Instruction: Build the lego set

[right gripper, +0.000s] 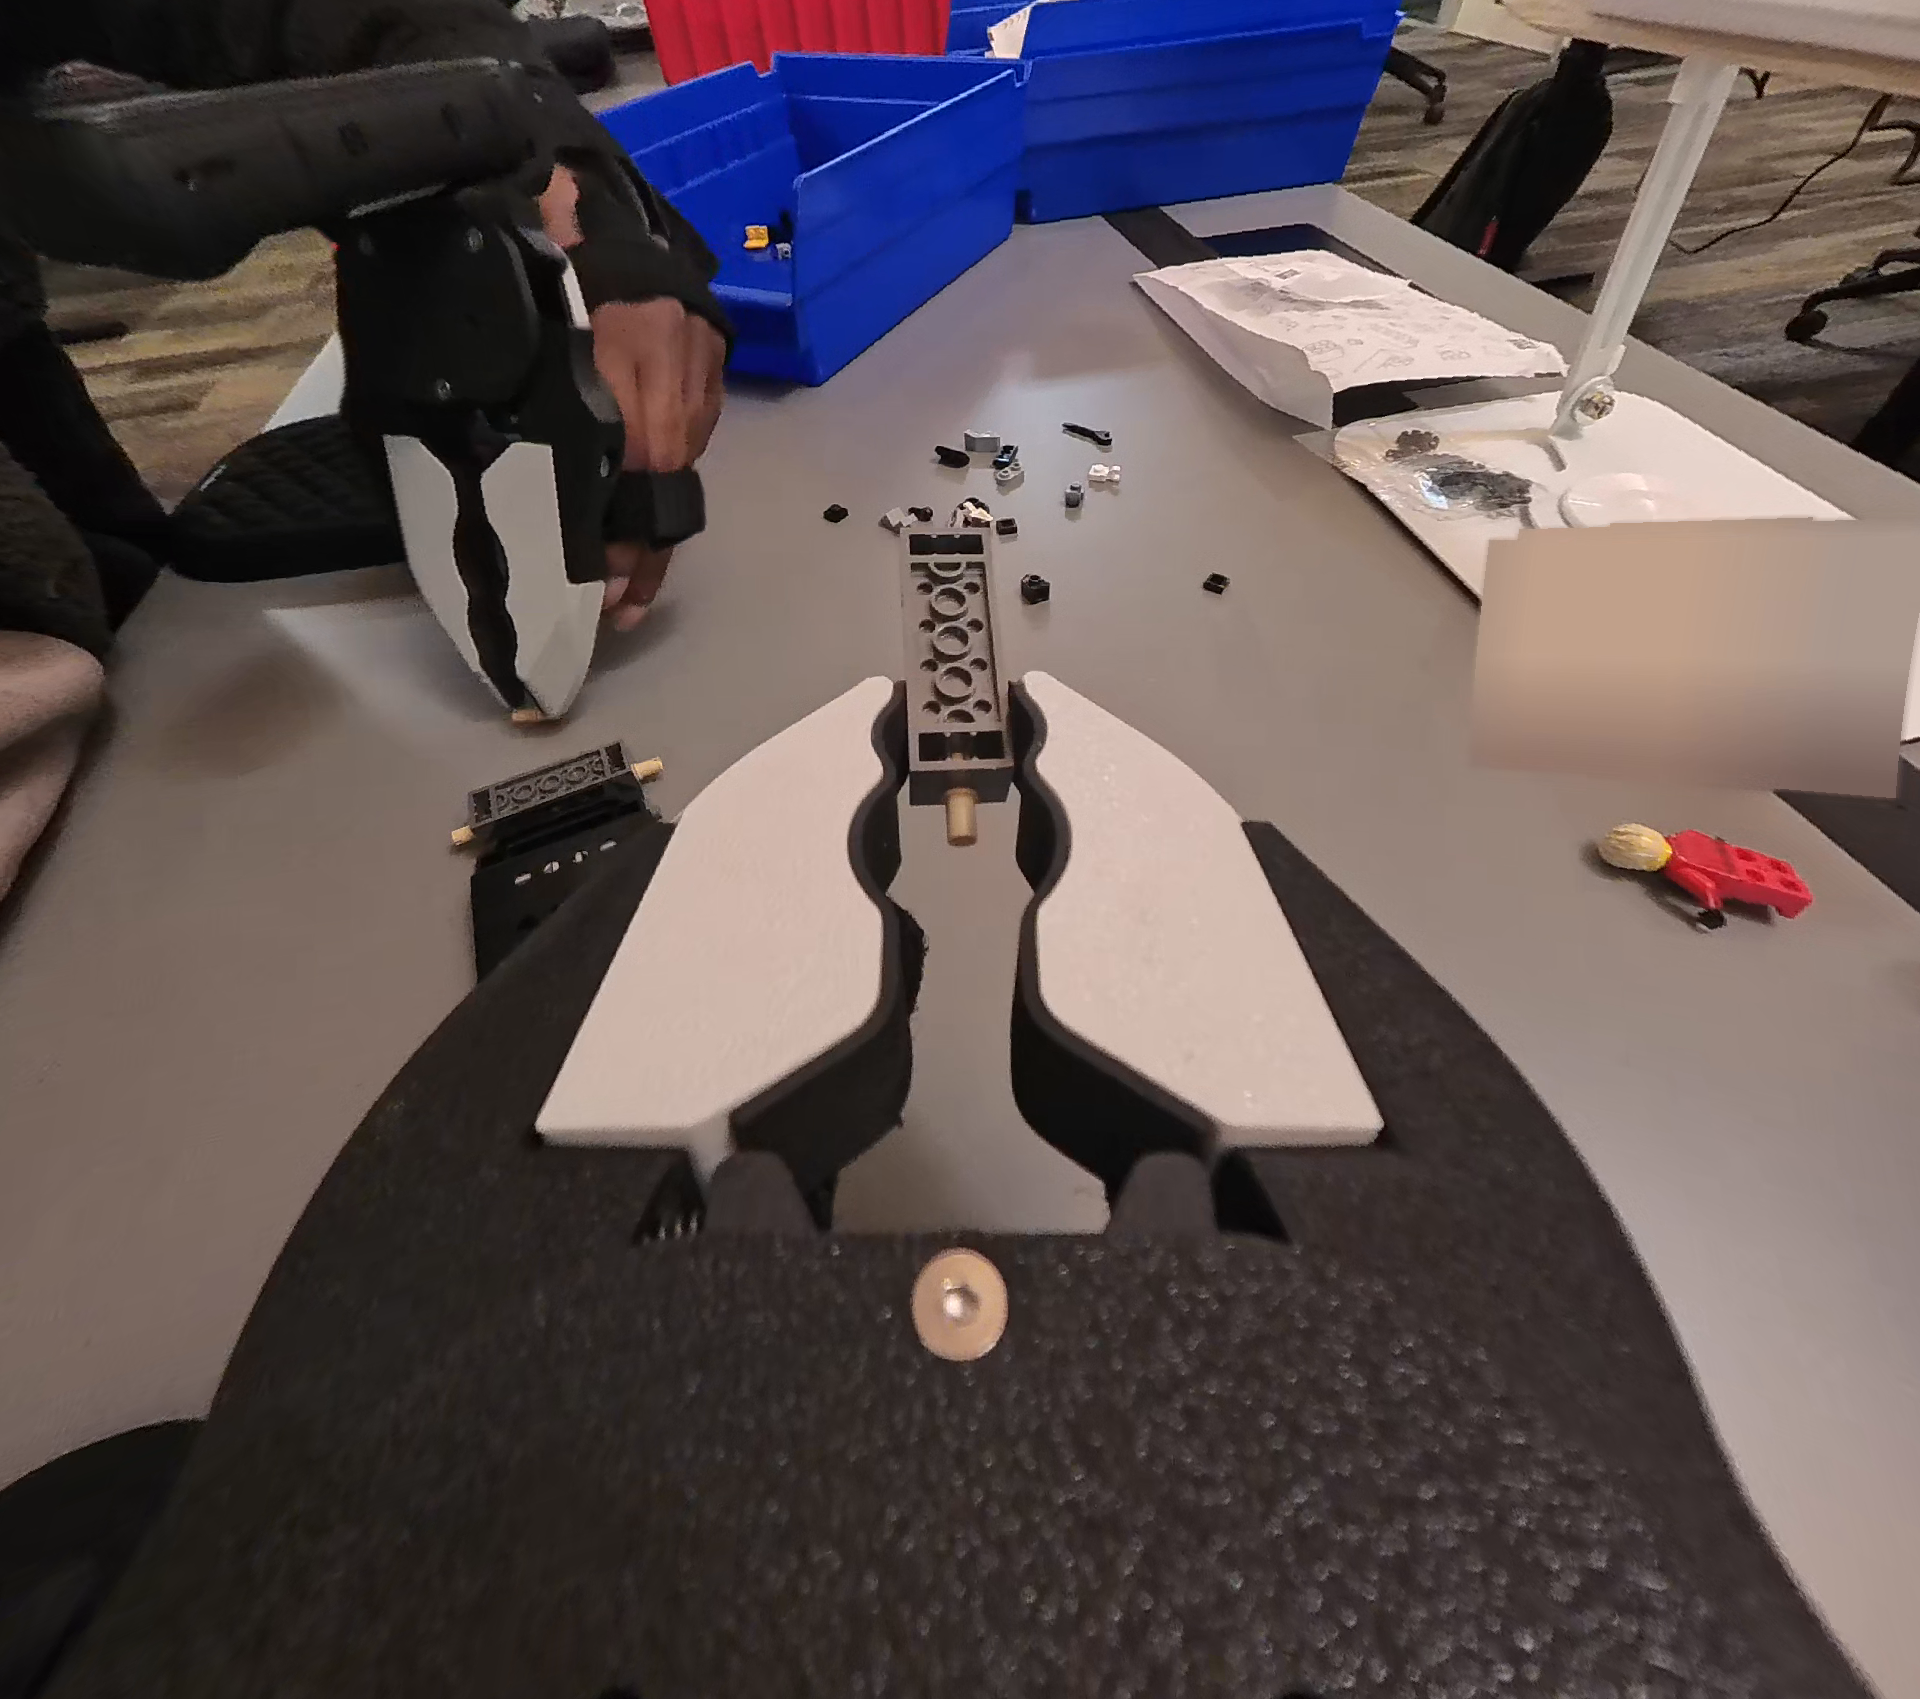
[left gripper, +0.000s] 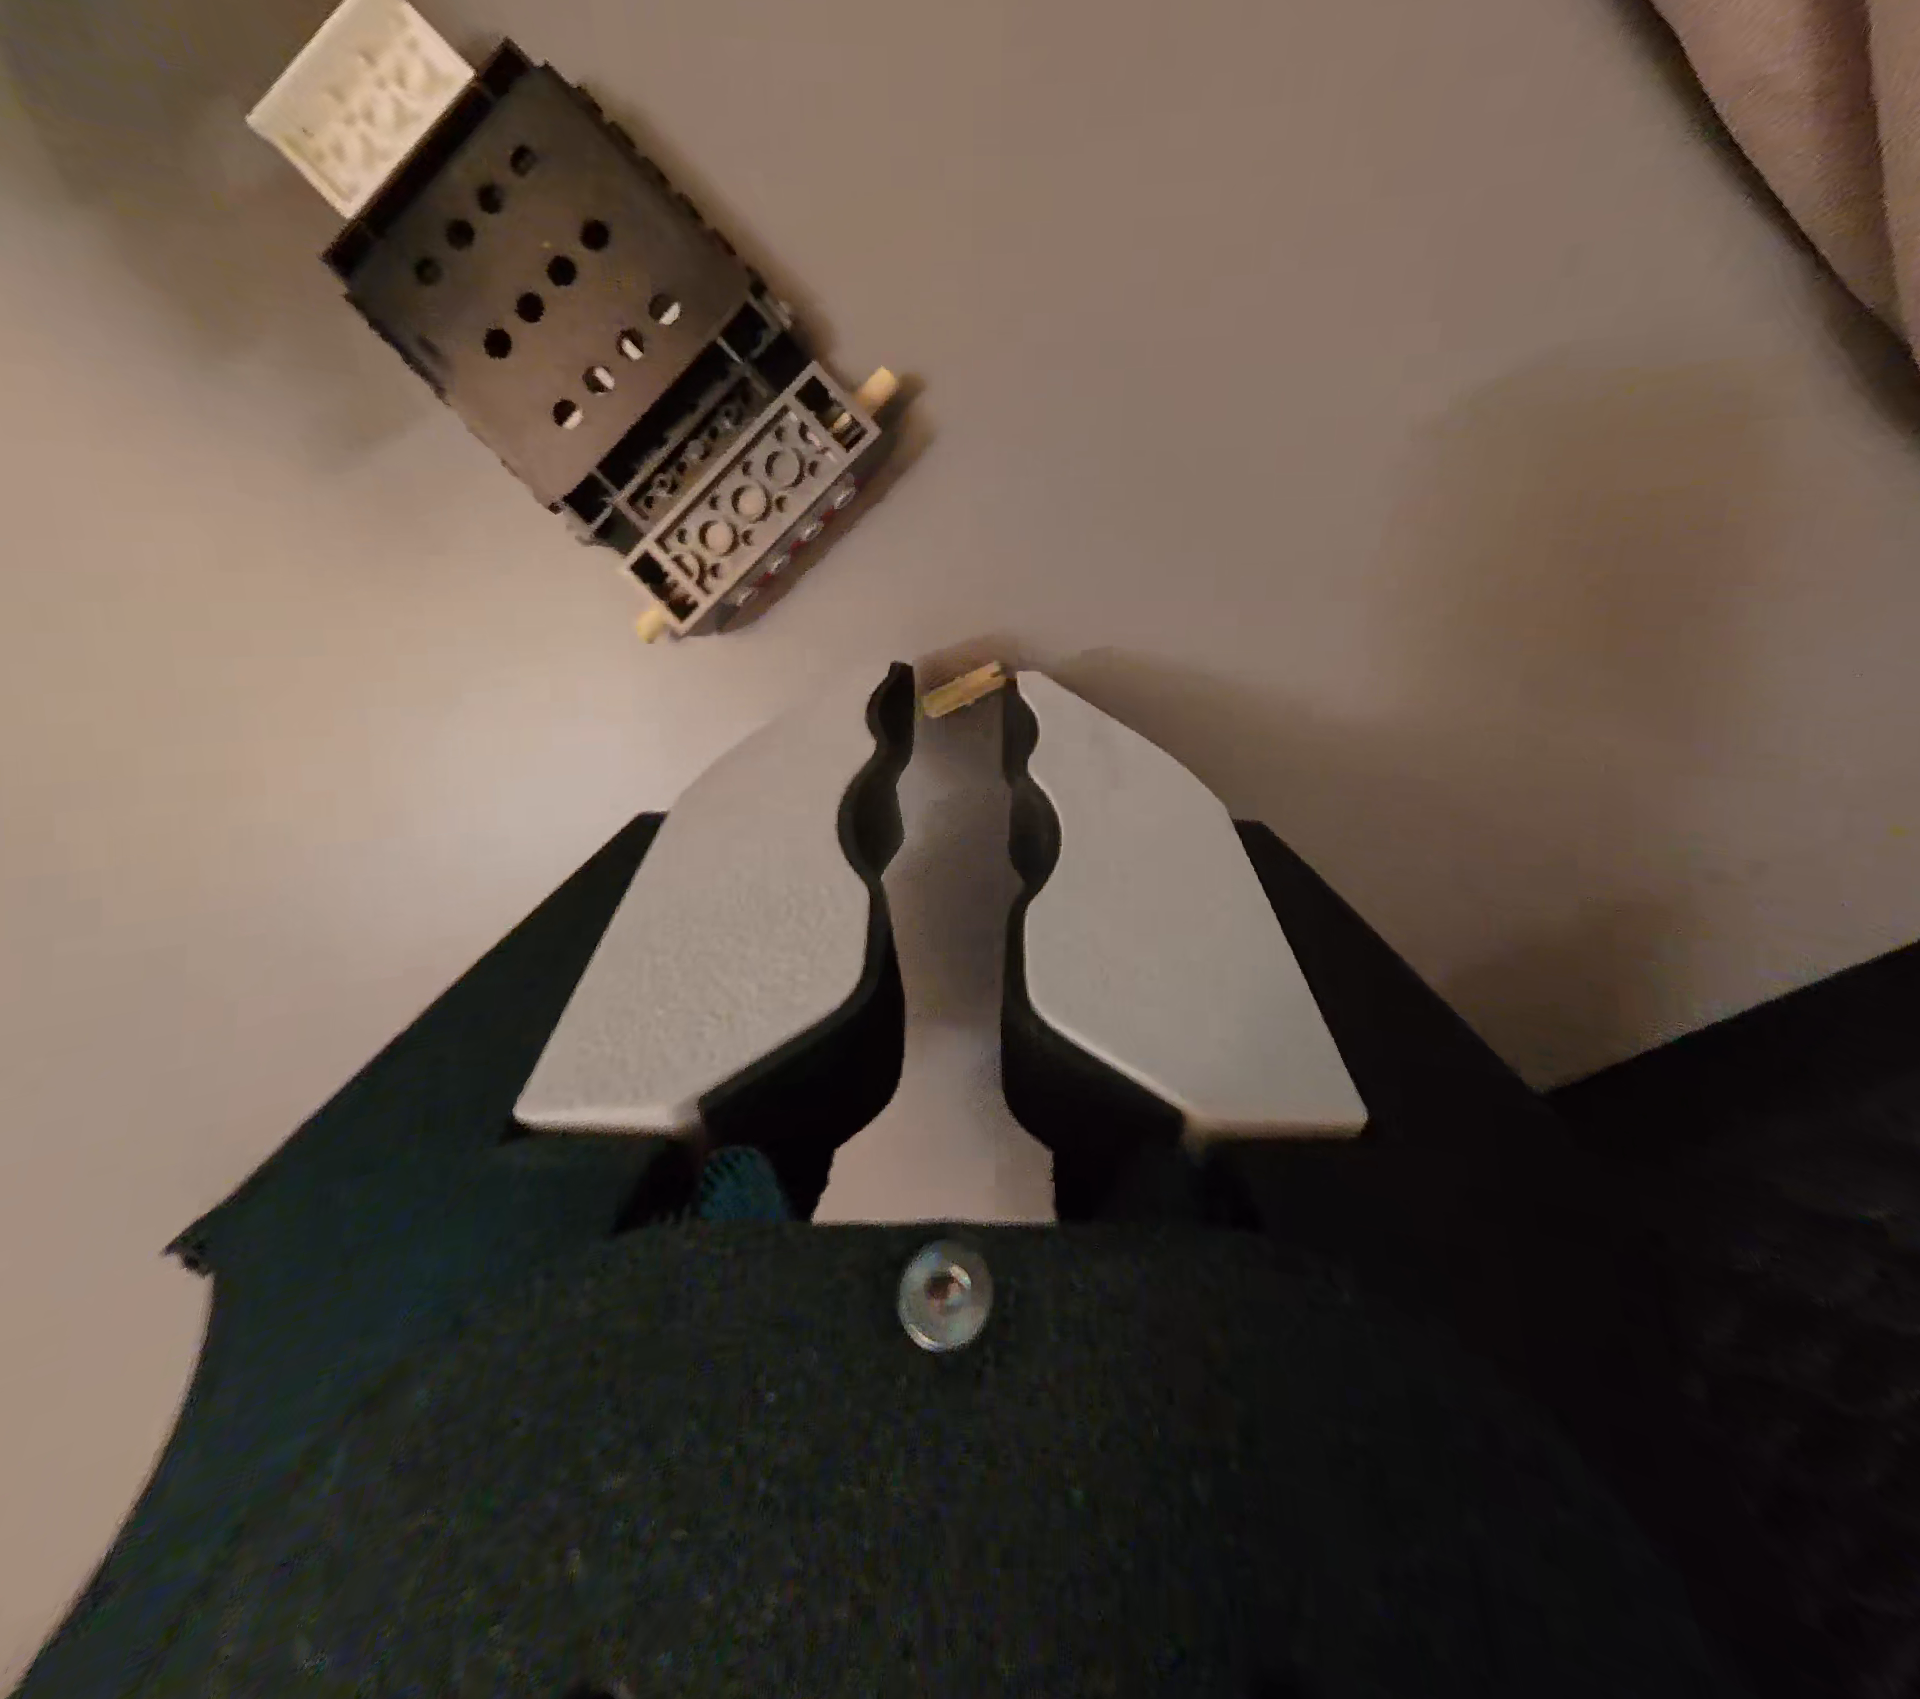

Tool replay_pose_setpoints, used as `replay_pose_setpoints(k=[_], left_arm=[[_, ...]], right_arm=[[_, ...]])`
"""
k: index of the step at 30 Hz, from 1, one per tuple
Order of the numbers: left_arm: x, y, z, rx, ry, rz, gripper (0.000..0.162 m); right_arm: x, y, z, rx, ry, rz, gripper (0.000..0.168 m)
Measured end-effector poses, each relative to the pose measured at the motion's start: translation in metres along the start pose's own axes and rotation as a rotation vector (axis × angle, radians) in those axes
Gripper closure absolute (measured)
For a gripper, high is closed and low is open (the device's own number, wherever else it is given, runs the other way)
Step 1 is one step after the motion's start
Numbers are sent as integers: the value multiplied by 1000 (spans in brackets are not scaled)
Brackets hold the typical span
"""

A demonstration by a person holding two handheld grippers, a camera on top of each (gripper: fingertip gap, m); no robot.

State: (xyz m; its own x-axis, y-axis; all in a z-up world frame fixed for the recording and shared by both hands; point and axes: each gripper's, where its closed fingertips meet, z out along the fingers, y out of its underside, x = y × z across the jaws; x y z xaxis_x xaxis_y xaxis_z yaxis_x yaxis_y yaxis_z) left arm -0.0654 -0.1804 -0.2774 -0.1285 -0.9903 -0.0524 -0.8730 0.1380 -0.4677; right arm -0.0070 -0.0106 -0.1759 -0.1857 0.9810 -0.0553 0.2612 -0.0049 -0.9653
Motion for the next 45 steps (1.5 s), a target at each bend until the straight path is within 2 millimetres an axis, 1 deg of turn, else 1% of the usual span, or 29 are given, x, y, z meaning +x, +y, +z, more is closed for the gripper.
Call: replay_pose_setpoints(k=[4, 9, 11, 17, 20, 24, 27, 29, 31, 32, 33, 37, 39, 42, 44, 45], left_arm=[[-3, -6, 6, 2, -20, -55, 143], [-3, -4, 7, -9, -29, -79, 153], [-2, -1, 5, -17, -32, -78, 152], [-3, 17, -6, -71, -76, -93, 152], [-3, 17, -12, -52, -103, -123, 154], [-1, 11, -12, -40, -121, -171, 156], [-5, 3, -12, -40, -151, -355, 159], [-7, 0, -11, -28, -163, -541, 158], [-8, -8, -12, 31, -162, -744, 155], [-9, -12, -13, 73, -164, -820, 152], [-10, -15, -13, 101, -170, -857, 151], [-4, -15, -7, 68, -200, -868, 147], [-5, -17, -3, 69, -211, -880, 146], [-7, -11, 3, 5, -252, -810, 149], [1, -10, 8, -29, -213, -767, 155], [4, -9, 9, -42, -203, -752, 155]], right_arm=[[0, 1, 1, -4, -2, 2, 151], [-1, 3, 2, -11, -5, 3, 151], [-1, 3, 2, -12, -6, 3, 151], [-1, 4, 3, -15, -8, 5, 151], [-2, 5, 3, -18, -9, 5, 151], [-3, 6, 4, -25, -15, 5, 151], [-3, 6, 4, -30, -13, 0, 151], [-3, 6, 4, -28, -13, 2, 151], [-3, 6, 4, -29, -12, 3, 151], [-3, 6, 4, -29, -12, 3, 151], [-3, 6, 4, -29, -13, 3, 151], [-3, 7, 4, -31, -17, 6, 151], [-4, 7, 5, -34, -19, 5, 151], [-4, 7, 5, -36, -19, 2, 151], [-4, 7, 5, -35, -18, 2, 151], [-4, 7, 5, -35, -18, 3, 151]])
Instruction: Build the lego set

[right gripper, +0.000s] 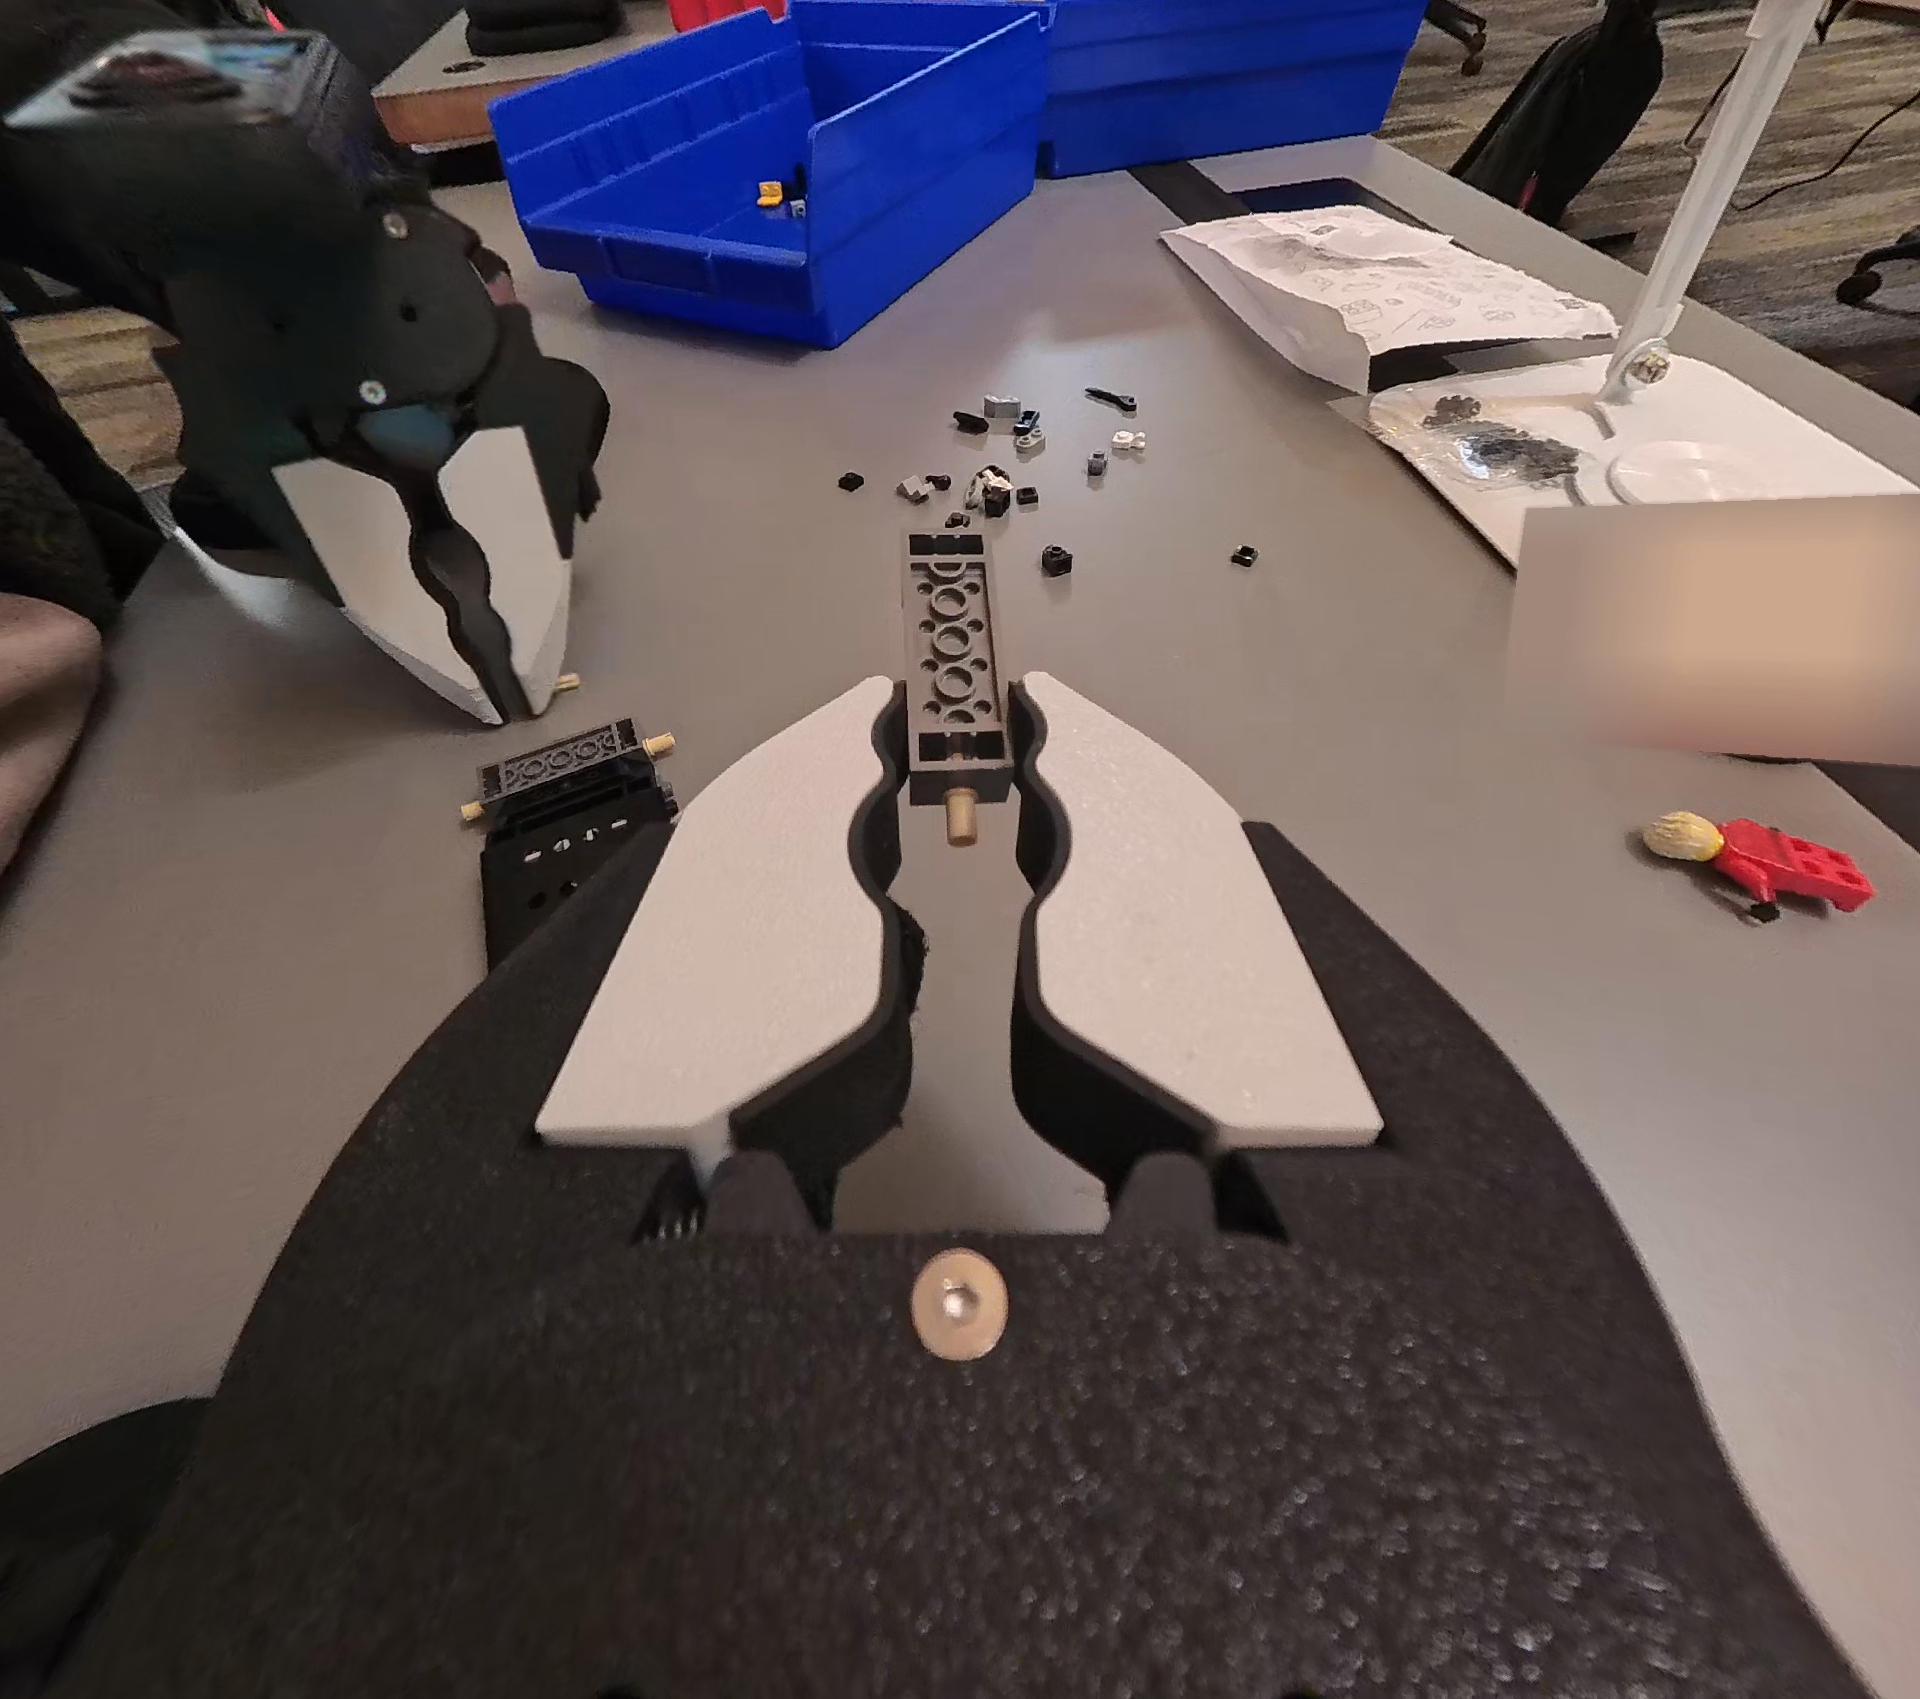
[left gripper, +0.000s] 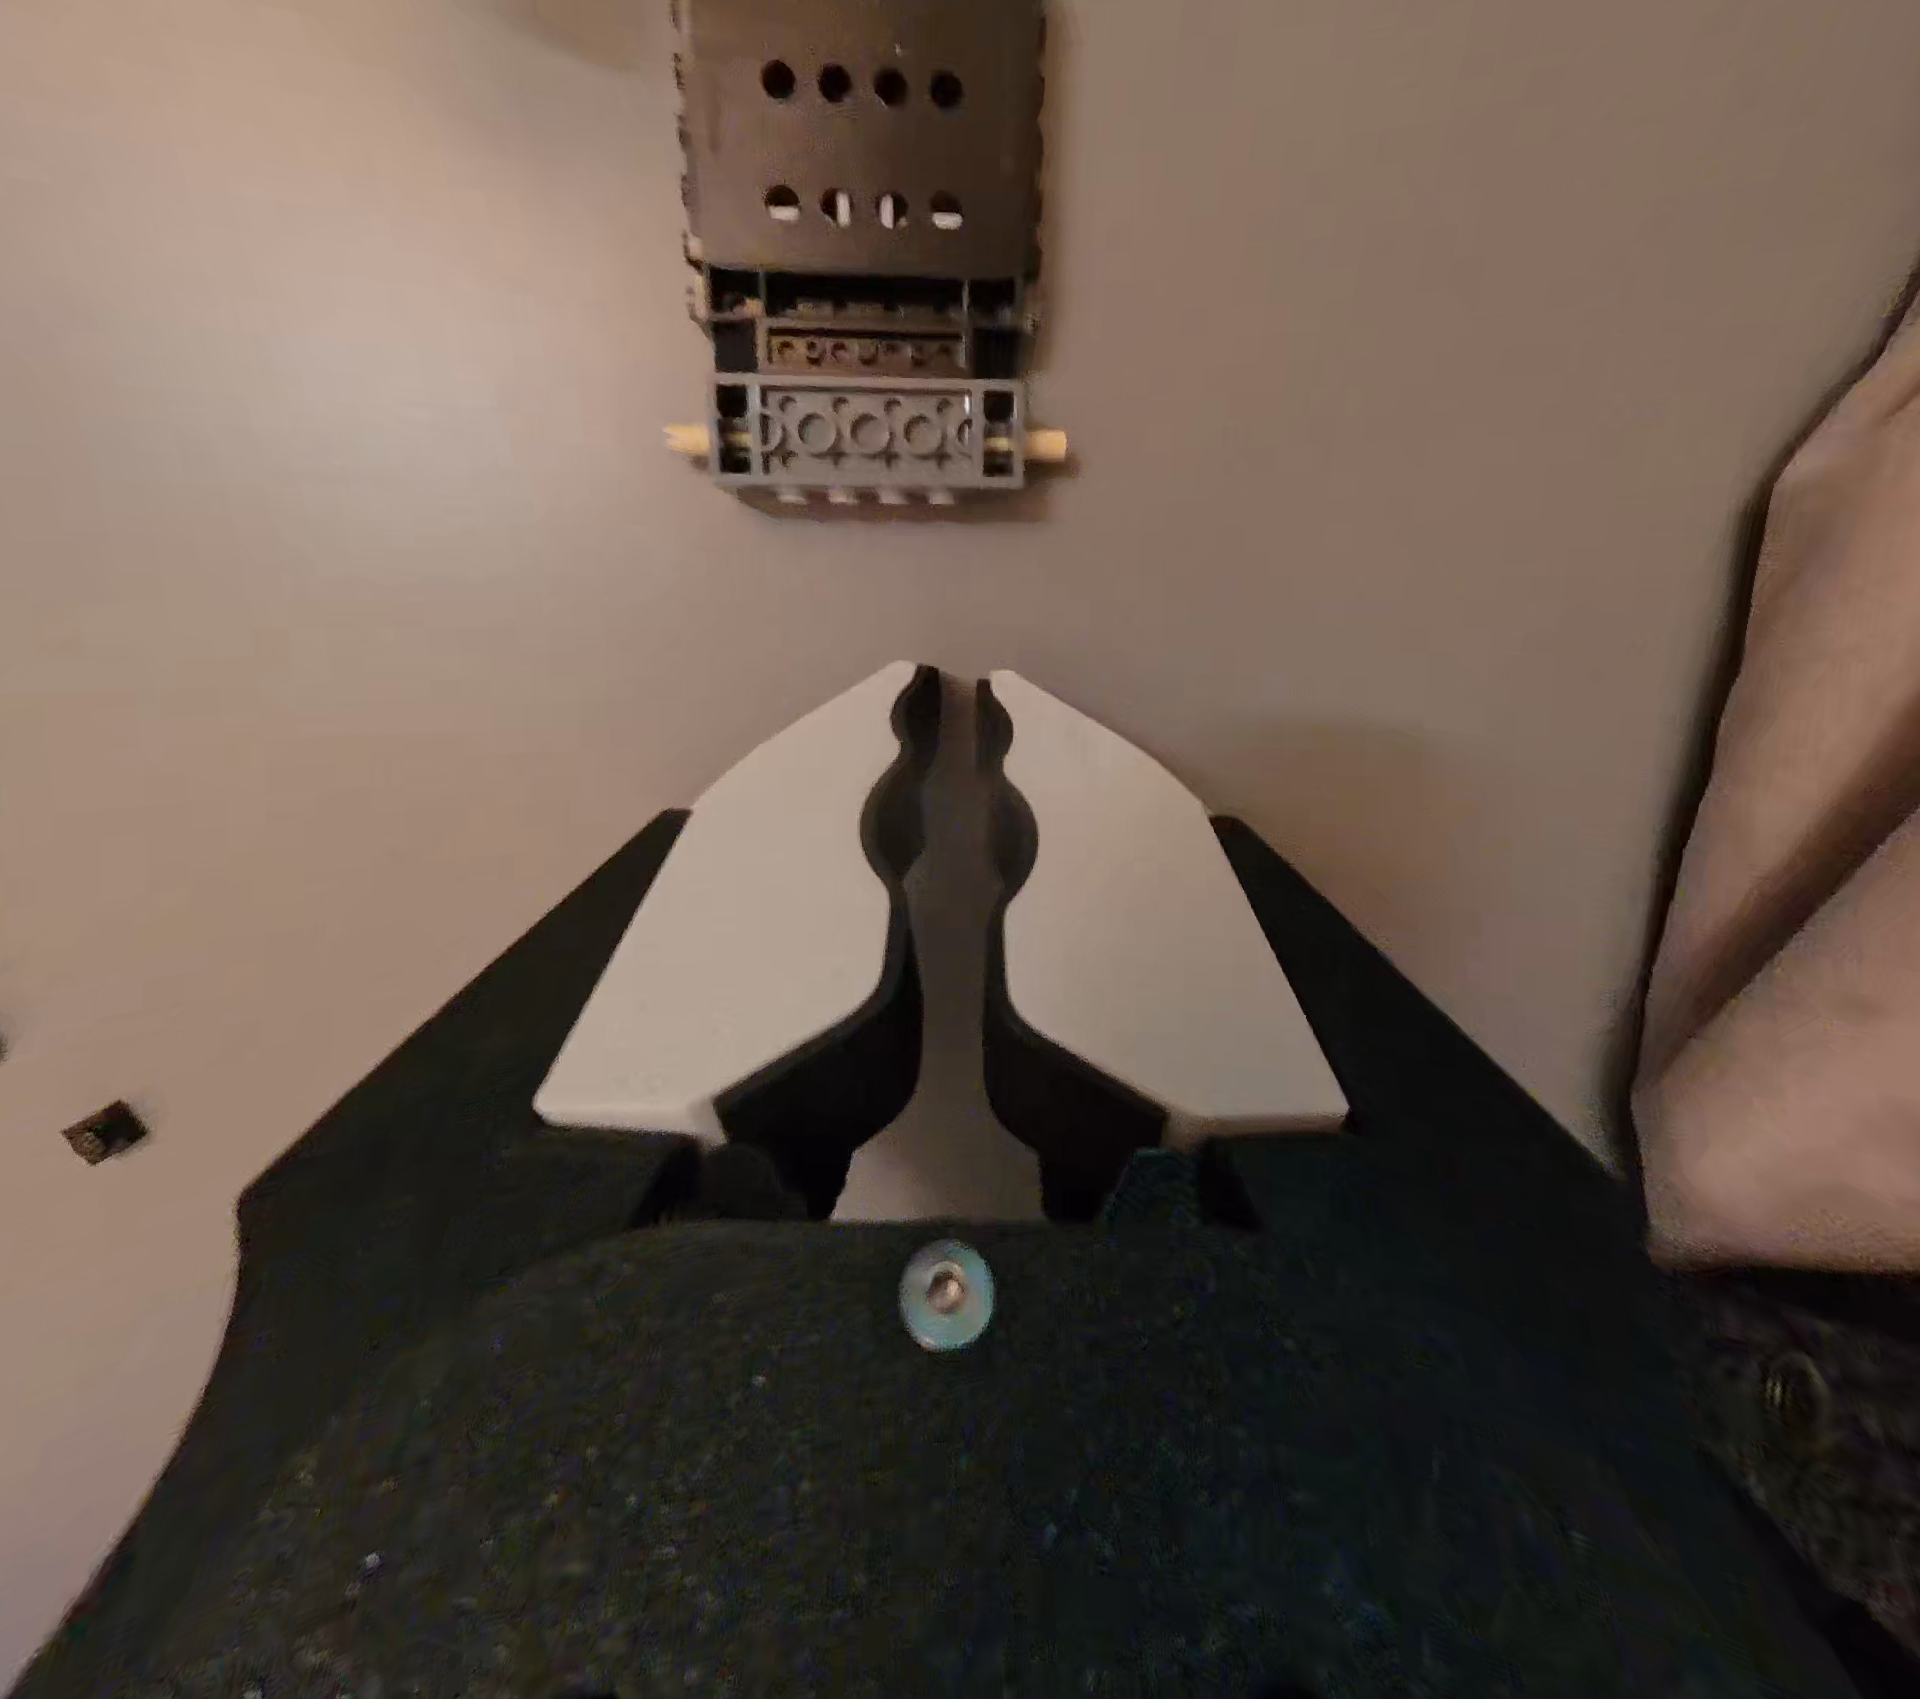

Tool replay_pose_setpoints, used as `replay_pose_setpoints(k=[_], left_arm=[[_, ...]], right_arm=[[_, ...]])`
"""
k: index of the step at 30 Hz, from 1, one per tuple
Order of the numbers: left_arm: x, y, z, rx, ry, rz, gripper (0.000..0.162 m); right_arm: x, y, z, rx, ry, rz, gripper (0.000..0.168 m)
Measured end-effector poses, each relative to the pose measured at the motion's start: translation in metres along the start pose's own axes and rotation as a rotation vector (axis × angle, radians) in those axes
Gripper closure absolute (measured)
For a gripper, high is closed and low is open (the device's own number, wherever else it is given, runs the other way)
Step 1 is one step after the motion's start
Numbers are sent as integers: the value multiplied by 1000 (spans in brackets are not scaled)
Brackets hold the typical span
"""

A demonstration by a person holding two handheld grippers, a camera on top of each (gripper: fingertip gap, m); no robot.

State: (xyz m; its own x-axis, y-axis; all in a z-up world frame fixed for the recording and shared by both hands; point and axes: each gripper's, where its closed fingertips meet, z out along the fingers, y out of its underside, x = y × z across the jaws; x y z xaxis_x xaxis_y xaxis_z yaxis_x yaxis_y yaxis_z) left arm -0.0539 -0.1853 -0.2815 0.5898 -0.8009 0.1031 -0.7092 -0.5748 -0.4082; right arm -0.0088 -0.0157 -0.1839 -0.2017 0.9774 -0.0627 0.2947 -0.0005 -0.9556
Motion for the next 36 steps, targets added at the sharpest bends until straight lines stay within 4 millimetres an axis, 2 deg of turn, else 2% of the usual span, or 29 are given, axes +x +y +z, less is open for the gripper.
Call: replay_pose_setpoints(k=[5, 11, 16, 19, 26, 32, 36], left_arm=[[2, 10, -5, -32, -2, 41, 158], [-3, 19, -11, -33, -30, 10, 156], [-26, 17, -17, 12, -126, -62, 146], [-32, 17, -13, 21, -139, -29, 140], [-32, 5, -7, 77, -32, 20, 156], [-33, 4, -7, 91, -36, 44, 157], [-32, -12, -21, 188, -87, 104, 157]], right_arm=[[0, 2, 1, -6, -3, 3, 151], [-1, 3, 2, -10, -7, 2, 151], [-2, 3, 2, -10, -8, 1, 151], [-2, 3, 2, -11, -9, 2, 151], [-2, 5, 2, -19, -13, 1, 151], [-3, 5, 2, -16, -18, 3, 151], [-12, 1, 4, -1, -54, -17, 151]])
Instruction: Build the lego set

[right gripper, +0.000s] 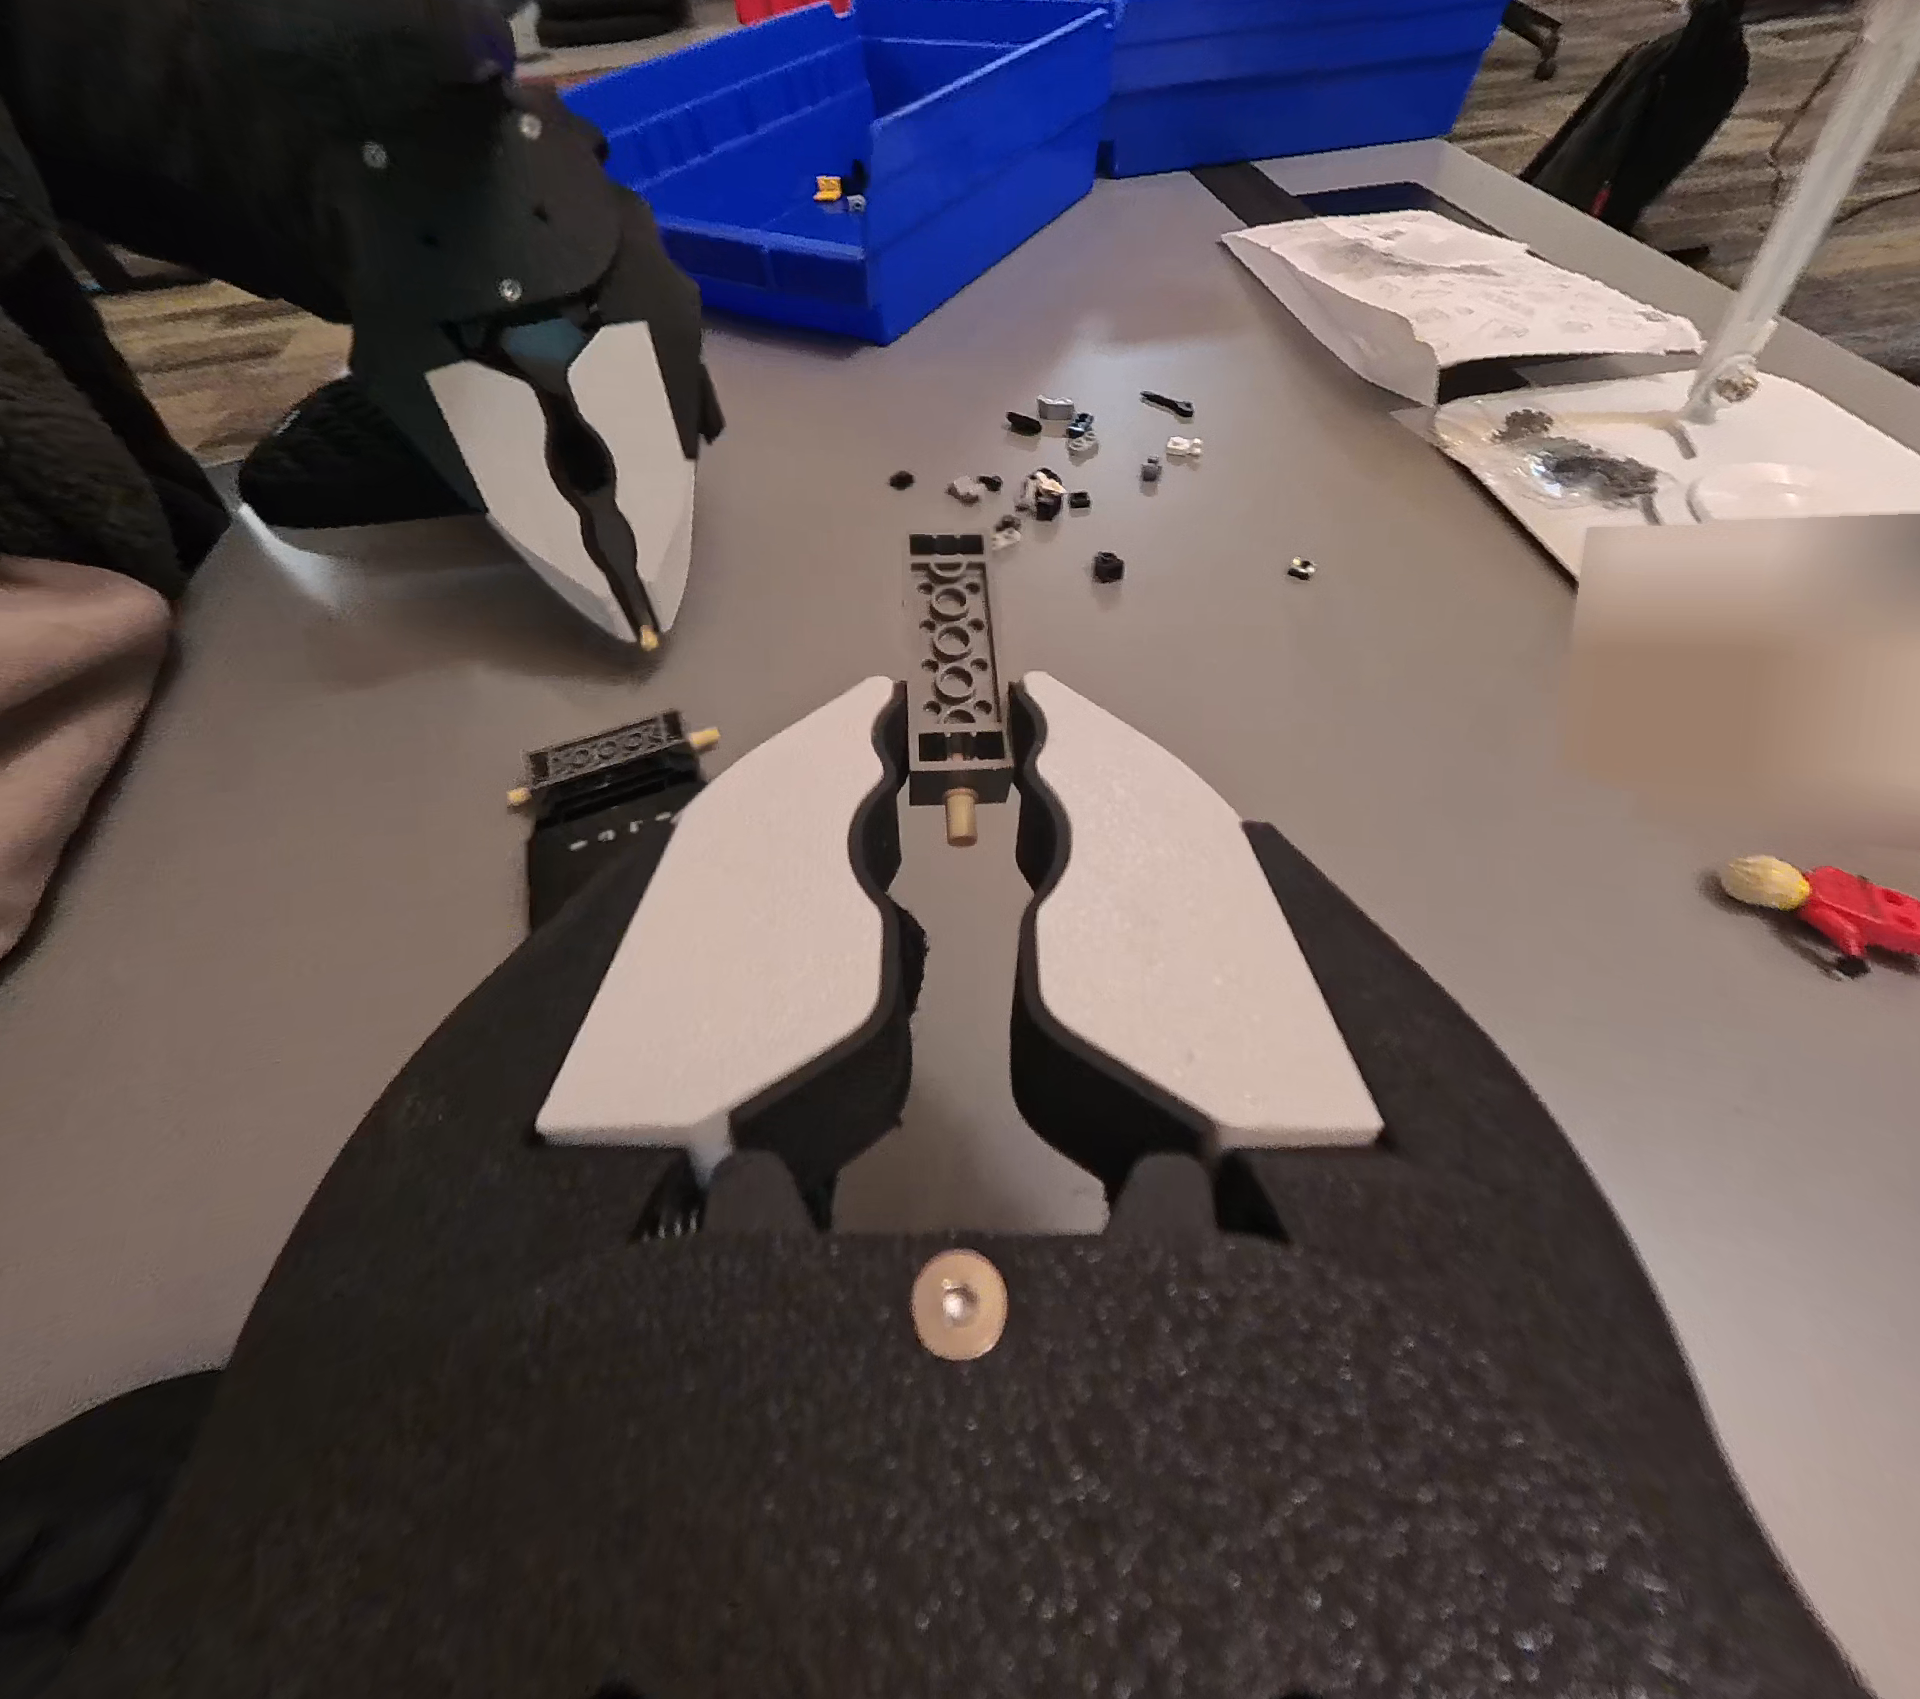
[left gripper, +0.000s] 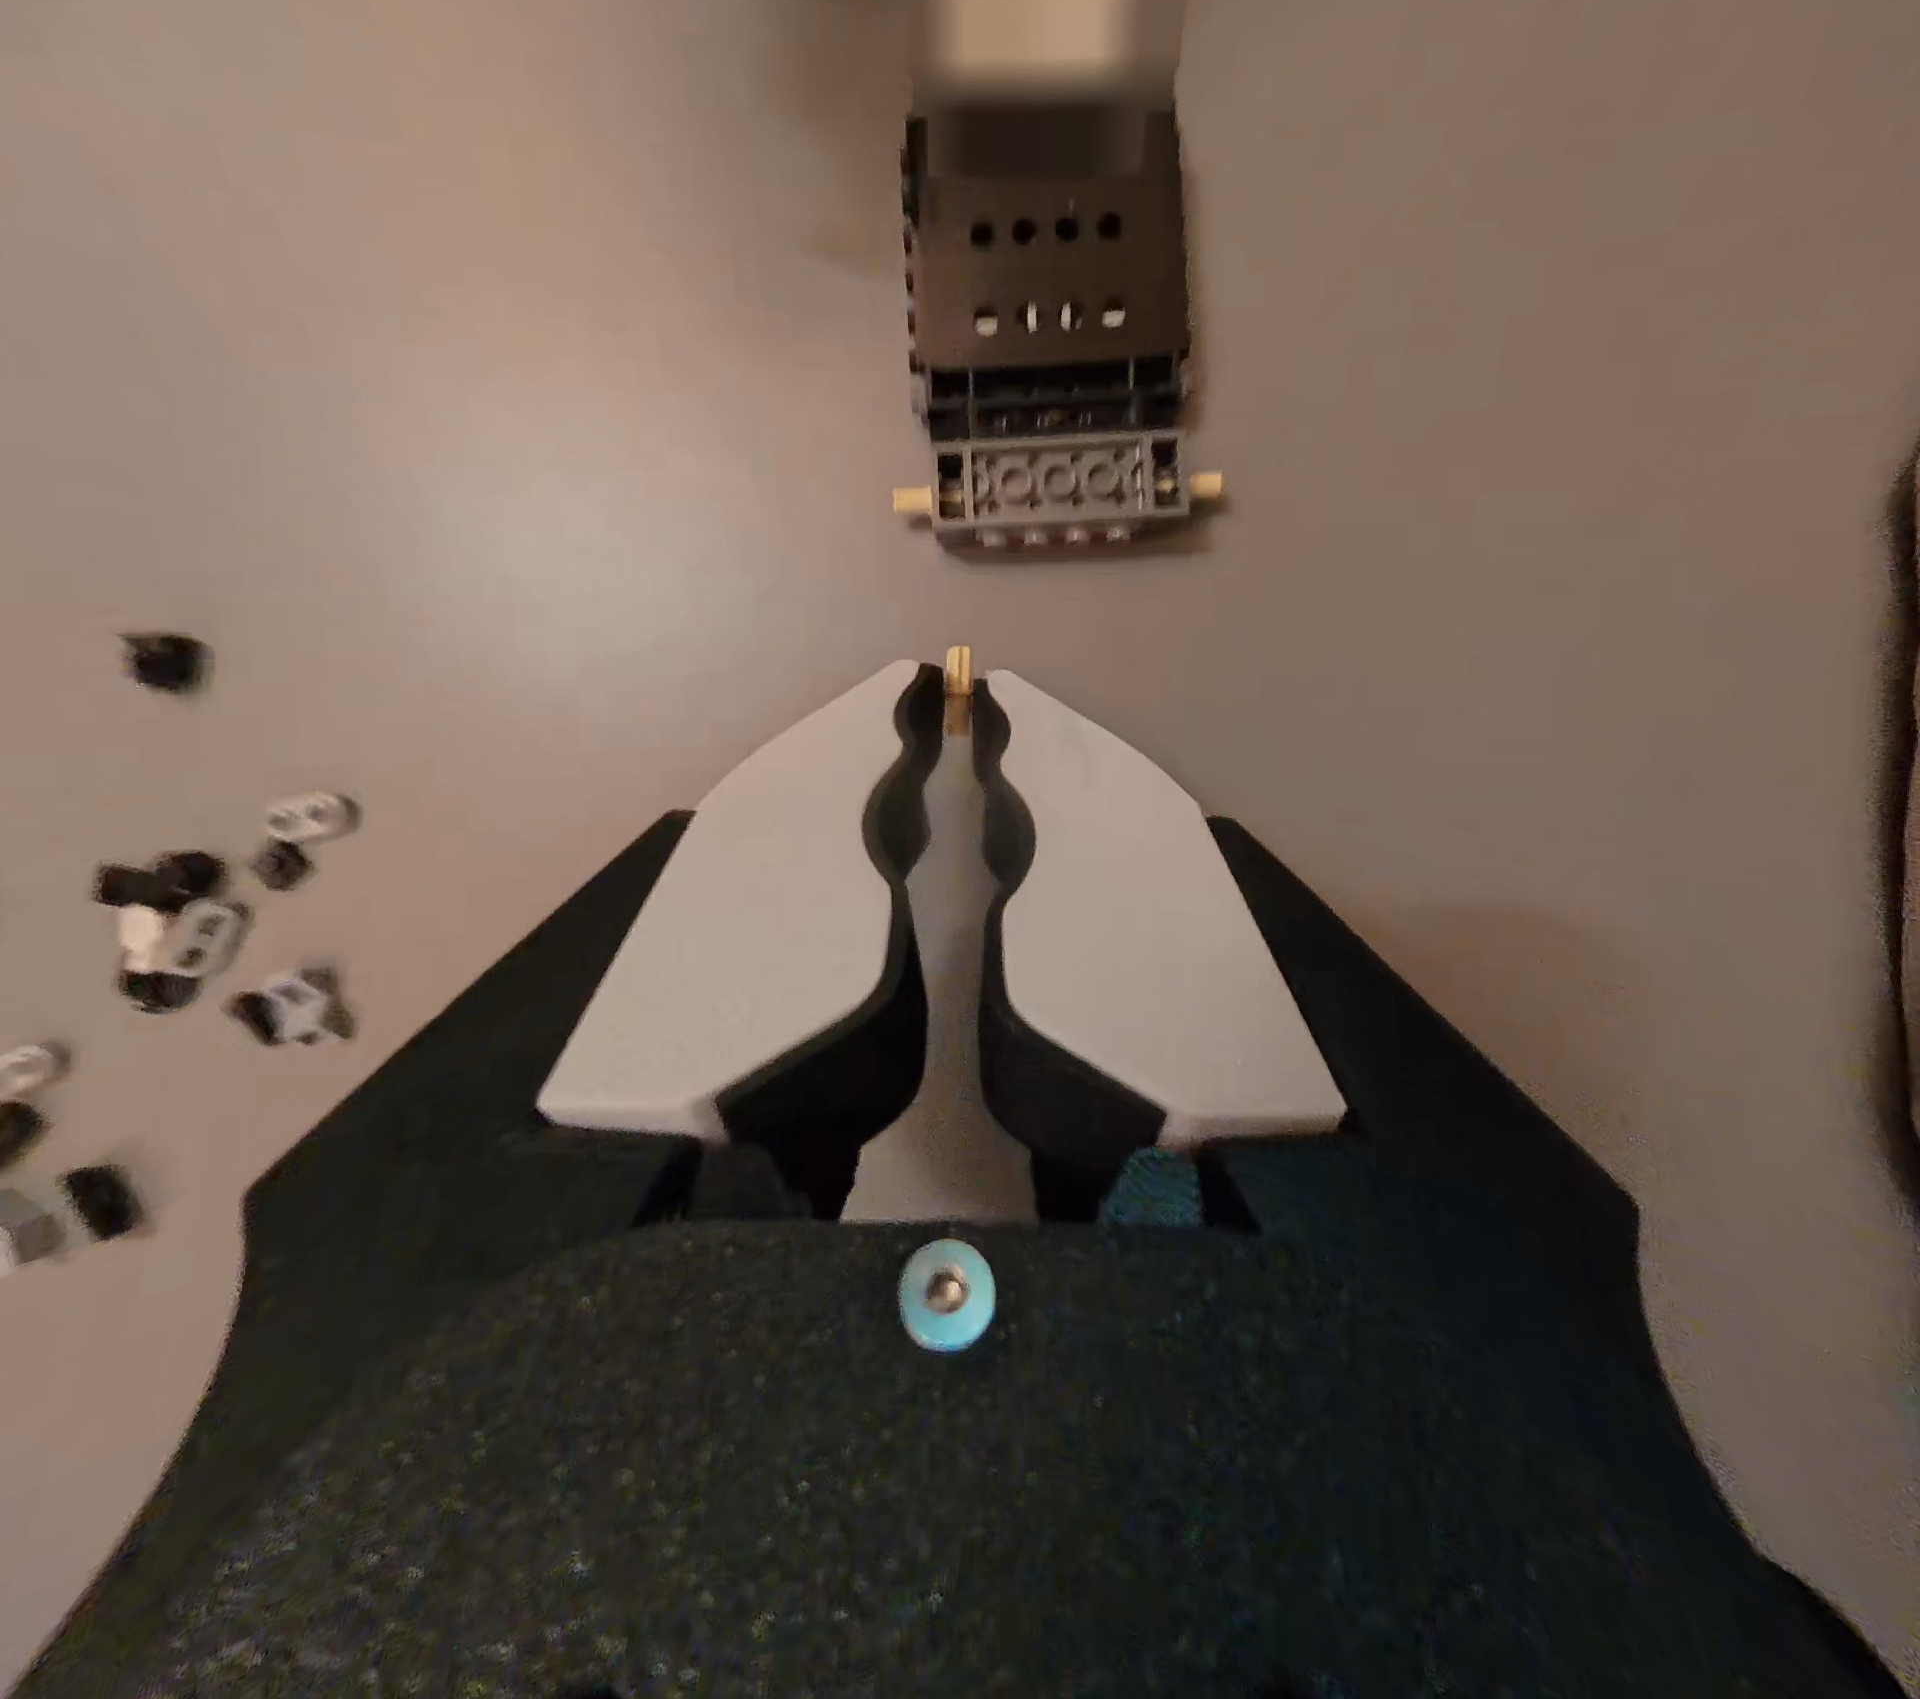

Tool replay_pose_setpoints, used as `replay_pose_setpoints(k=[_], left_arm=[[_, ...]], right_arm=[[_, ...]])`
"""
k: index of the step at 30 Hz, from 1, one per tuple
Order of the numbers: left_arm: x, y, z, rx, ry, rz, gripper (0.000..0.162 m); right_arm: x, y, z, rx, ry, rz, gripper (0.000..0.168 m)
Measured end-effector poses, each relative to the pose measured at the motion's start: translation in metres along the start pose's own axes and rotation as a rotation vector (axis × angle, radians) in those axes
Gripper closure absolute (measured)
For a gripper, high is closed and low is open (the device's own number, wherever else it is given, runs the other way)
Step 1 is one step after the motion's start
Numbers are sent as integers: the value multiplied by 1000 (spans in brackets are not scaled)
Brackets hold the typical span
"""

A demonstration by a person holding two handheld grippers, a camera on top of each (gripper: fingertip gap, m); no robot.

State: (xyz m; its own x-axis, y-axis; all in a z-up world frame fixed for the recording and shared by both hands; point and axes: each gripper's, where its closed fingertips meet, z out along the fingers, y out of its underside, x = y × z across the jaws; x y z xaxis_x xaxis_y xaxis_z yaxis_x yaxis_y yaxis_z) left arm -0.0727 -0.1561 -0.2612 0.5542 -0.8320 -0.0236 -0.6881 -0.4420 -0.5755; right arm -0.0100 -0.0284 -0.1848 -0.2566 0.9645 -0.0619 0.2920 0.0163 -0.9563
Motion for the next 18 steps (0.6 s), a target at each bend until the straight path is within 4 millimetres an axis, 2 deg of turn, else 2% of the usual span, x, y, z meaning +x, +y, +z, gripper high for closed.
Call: replay_pose_setpoints(k=[6, 10, 13, 18], left_arm=[[-16, -46, -32, 82, -198, 200, 157], [-18, -74, -41, 90, -269, 286, 157], [-20, -87, -42, 97, -293, 305, 157], [-21, -97, -43, 123, -269, 248, 157]], right_arm=[[-42, -9, 13, -10, -122, -135, 151], [-65, -9, 24, -27, -160, -226, 151], [-68, -12, 26, -8, -161, -241, 151], [-67, -17, 23, 40, -170, -234, 151]])
